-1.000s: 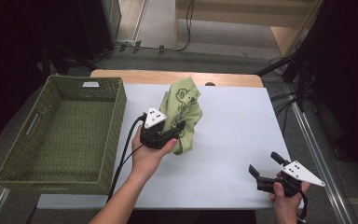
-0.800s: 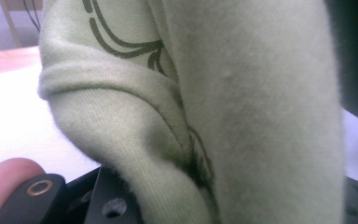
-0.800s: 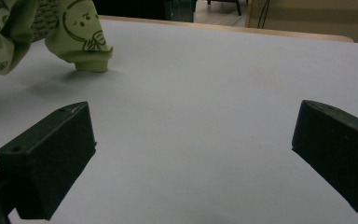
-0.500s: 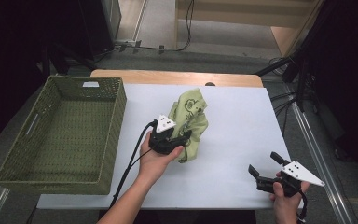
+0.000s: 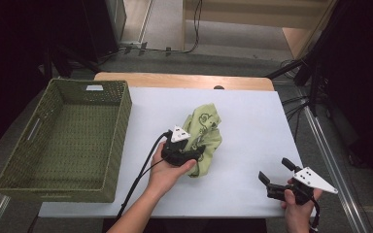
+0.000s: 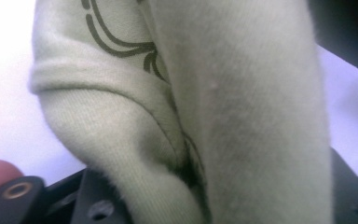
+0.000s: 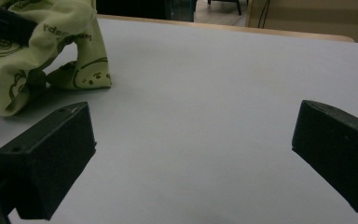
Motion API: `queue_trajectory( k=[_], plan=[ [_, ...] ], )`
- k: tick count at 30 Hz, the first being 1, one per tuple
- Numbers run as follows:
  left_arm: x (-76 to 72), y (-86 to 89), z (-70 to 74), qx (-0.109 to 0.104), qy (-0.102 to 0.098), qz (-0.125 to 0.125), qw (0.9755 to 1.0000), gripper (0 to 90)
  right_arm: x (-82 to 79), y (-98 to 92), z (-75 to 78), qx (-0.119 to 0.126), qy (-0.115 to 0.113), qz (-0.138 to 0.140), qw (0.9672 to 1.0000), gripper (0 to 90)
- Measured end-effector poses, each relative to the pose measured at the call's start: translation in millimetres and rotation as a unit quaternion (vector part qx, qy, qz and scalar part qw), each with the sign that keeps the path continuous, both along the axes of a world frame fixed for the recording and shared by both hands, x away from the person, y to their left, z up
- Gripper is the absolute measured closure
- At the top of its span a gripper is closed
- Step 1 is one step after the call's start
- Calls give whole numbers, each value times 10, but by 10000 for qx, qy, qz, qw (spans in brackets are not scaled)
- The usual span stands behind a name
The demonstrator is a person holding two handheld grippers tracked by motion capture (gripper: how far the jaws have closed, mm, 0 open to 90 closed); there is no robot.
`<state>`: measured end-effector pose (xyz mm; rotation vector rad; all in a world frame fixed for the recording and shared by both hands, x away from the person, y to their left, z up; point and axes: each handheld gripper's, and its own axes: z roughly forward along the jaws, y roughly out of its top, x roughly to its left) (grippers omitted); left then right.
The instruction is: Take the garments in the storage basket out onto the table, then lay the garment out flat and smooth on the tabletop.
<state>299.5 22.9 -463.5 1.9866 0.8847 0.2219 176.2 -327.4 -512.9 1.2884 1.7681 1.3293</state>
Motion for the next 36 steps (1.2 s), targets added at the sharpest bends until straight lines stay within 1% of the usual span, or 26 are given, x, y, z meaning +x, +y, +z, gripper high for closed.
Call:
queue_trajectory(
  k=[2,4,7,9,10,12,13,17,19,22,23,24,25,27,28,30,32,33,35,36],
  plan=[
    [-12,-3,16,-22,3,-4,10000,363,-2,-6,3,1,-9,3,10000,0],
    [-33,7,45,-103,-14,-32,9999,253,-4,-6,9,0,-18,-2,10000,0],
    [-76,57,111,-258,-135,-62,9996,158,-7,-1,20,-28,-40,6,10000,0],
    [-106,107,162,-331,-202,-100,9992,130,-13,8,34,-2,-49,10,10000,0],
    [-121,131,184,-355,-222,-124,9990,128,-14,16,43,-12,-71,23,10000,0],
    [-153,182,216,-325,-276,-104,9990,104,-22,42,66,-26,-85,54,9999,0],
    [-167,209,224,-340,-260,-115,9990,104,-22,56,77,-36,-121,82,9999,0],
    [-218,323,211,-325,-282,-23,9991,103,-36,152,139,-41,-163,201,9997,0],
    [-236,386,179,-340,-254,26,9991,104,-38,212,178,-35,-209,293,9993,0],
    [-261,465,97,-297,-199,139,9993,103,-34,321,240,16,-219,433,9988,0],
    [-267,480,62,-242,-175,207,9993,70,-26,363,258,45,-219,492,9985,0],
    [-278,500,29,-237,-139,212,9994,50,-15,408,275,71,-200,556,9982,0],
    [-286,518,-3,-245,-107,186,9995,50,-2,460,289,75,-185,622,9979,0],
    [-302,540,-61,-178,-91,266,9994,29,28,579,304,93,-131,730,9972,0],
    [-302,552,-82,-184,-38,232,9996,29,50,641,303,74,-100,779,9969,0],
    [-311,561,-102,-91,-29,238,9997,19,112,784,298,83,-14,900,9959,0],
    [-321,572,-113,-97,-13,270,9996,19,197,920,303,93,146,981,9950,0],
    [-324,579,-124,-66,-2,288,9996,20,242,988,304,85,223,1048,9942,0],
    [-329,600,-156,-34,10,358,9994,55,319,1110,282,149,446,1186,9918,0],
    [-328,619,-174,12,3,443,9990,92,349,1157,256,192,527,1253,9905,0]
  ],
)
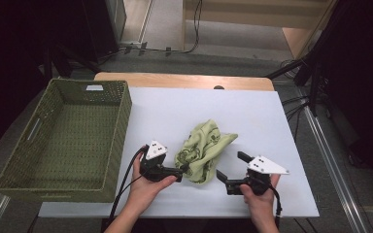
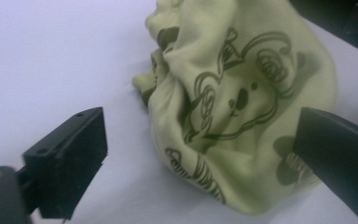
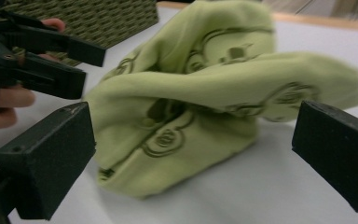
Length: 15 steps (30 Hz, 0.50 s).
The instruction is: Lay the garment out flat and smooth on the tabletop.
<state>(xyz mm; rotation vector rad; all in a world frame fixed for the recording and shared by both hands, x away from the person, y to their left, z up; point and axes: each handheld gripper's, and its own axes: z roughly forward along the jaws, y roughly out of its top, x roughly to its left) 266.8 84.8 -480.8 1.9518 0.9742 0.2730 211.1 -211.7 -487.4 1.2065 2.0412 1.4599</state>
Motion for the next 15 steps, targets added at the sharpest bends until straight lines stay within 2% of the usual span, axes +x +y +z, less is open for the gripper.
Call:
queue_trajectory(
  k=[1,2,4,5,8,10,12,15],
  plan=[
    [7,21,-21,19,32,90,10000,162,20,50,-29,6,129,27,9999,0],
    [20,45,-45,-13,99,128,9999,212,38,91,-58,-88,243,41,9997,47],
    [41,85,-96,-115,241,69,9996,374,60,151,-114,-192,410,9,9990,150],
    [47,90,-123,-83,290,64,9995,436,76,178,-141,-216,534,-11,9983,199],
    [47,70,-175,-68,375,-50,9993,600,122,250,-228,-402,876,-44,9953,390],
    [24,45,-178,0,326,-139,9994,708,132,287,-280,-437,1027,120,9937,578],
    [1,37,-169,88,237,-195,9995,801,123,282,-292,-411,1051,278,9932,719],
    [-19,57,-159,69,199,-260,9994,866,69,205,-261,-461,860,164,9951,859]
  ],
)
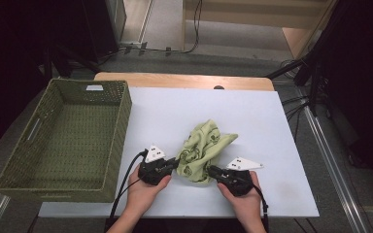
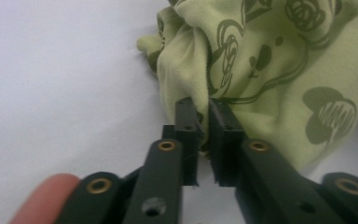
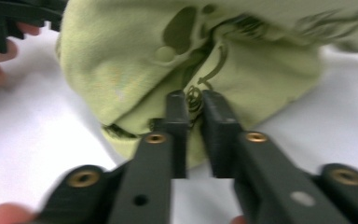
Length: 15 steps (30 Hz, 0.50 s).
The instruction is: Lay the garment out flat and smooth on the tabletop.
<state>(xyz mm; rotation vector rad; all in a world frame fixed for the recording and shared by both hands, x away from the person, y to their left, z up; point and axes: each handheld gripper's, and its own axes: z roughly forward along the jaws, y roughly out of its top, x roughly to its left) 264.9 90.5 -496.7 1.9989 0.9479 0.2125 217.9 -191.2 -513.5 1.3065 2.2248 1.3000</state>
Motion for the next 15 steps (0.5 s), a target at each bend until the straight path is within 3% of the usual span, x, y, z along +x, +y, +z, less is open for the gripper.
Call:
queue_trajectory(
  k=[5,9,12,15],
  plan=[
    [-36,52,23,-61,-35,-40,10000,876,-119,-299,106,61,-318,-267,9991,877],
    [-69,59,28,-166,6,-237,9996,875,-194,-586,199,372,-441,-504,9971,859],
    [-90,29,17,-152,29,-346,9993,875,-180,-604,189,507,-440,-461,9967,647],
    [-110,-11,2,-138,43,-434,9990,875,-116,-444,133,540,-303,-436,9971,410]
  ],
)
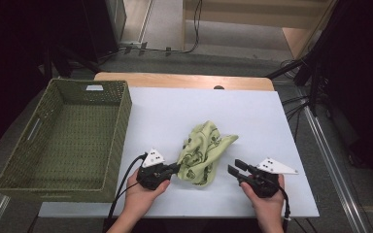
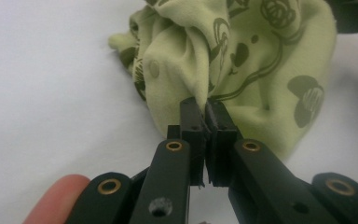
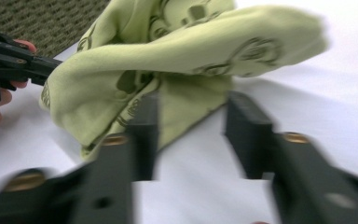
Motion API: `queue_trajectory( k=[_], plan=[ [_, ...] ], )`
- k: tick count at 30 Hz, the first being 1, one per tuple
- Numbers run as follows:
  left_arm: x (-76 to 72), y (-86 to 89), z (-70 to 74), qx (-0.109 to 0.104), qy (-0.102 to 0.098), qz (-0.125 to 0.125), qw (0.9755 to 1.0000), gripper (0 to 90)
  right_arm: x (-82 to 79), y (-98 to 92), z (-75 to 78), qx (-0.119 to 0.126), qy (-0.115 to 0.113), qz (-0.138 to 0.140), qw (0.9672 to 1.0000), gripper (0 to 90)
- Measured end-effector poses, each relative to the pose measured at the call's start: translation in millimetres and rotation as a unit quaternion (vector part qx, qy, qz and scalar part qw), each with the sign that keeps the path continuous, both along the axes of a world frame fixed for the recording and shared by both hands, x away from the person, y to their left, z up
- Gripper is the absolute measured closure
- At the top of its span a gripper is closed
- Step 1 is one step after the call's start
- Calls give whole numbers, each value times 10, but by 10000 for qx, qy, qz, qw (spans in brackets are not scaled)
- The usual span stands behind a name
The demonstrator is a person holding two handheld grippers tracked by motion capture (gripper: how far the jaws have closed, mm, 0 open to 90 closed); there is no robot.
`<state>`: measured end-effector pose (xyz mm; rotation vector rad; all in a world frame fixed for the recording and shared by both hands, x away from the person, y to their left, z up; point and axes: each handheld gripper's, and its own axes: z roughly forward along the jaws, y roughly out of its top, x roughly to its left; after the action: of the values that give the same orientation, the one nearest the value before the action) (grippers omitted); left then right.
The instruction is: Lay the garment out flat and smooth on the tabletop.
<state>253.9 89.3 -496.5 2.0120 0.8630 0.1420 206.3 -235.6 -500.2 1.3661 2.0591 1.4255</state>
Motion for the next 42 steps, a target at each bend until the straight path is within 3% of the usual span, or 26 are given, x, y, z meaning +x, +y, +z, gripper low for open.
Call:
queue_trajectory(
  k=[3,6,7,8,9,11,13,16,20,22,25,27,29,32,35,37,39,42],
  plan=[
    [-19,-39,-15,-20,26,-80,10000,876,109,251,-60,-99,207,109,9997,266],
    [-43,-66,-25,2,32,-173,9998,876,216,477,-119,-234,397,273,9986,261],
    [-49,-70,-31,2,28,-202,9998,876,238,534,-143,-370,480,217,9979,344],
    [-56,-71,-33,-3,33,-219,9998,876,253,564,-168,-488,568,215,9970,495],
    [-59,-67,-32,-1,30,-233,9997,876,262,570,-184,-483,638,279,9964,597],
    [-61,-53,-26,-27,17,-209,9998,876,257,531,-176,-499,587,392,9963,772],
    [-58,-30,-15,-65,5,-160,9999,877,233,443,-160,-550,512,279,9968,827],
    [-63,-11,4,-111,-2,-119,9999,877,188,257,-111,-422,379,80,9984,840],
    [-86,-44,11,-160,-6,-194,9997,876,103,6,18,-259,39,-242,9994,841],
    [-106,-84,3,-220,45,-346,9991,875,54,-100,90,-163,-130,-375,9991,840],
    [-152,-196,-33,-181,213,-793,9965,855,-22,-236,177,-116,-315,-528,9980,840],
    [-208,-268,-44,13,50,-879,9961,793,-48,-317,195,-137,-347,-629,9973,840],
    [-223,-295,-38,44,-10,-828,9966,684,-52,-408,179,-177,-280,-789,9963,837],
    [-192,-252,-6,-9,-39,-670,9977,600,-40,-583,130,-107,-115,-1083,9940,816],
    [-153,-190,22,-84,-57,-483,9988,544,-33,-724,108,-105,-1,-1386,9903,709],
    [-136,-165,33,-93,-86,-415,9991,518,-44,-756,127,-180,-33,-1630,9865,567],
    [-128,-156,39,-88,-106,-385,9992,494,-62,-746,172,-228,-172,-1750,9842,481],
    [-140,-165,53,-45,-139,-267,9995,381,-75,-648,250,-201,-342,-1602,9863,397]
  ],
)
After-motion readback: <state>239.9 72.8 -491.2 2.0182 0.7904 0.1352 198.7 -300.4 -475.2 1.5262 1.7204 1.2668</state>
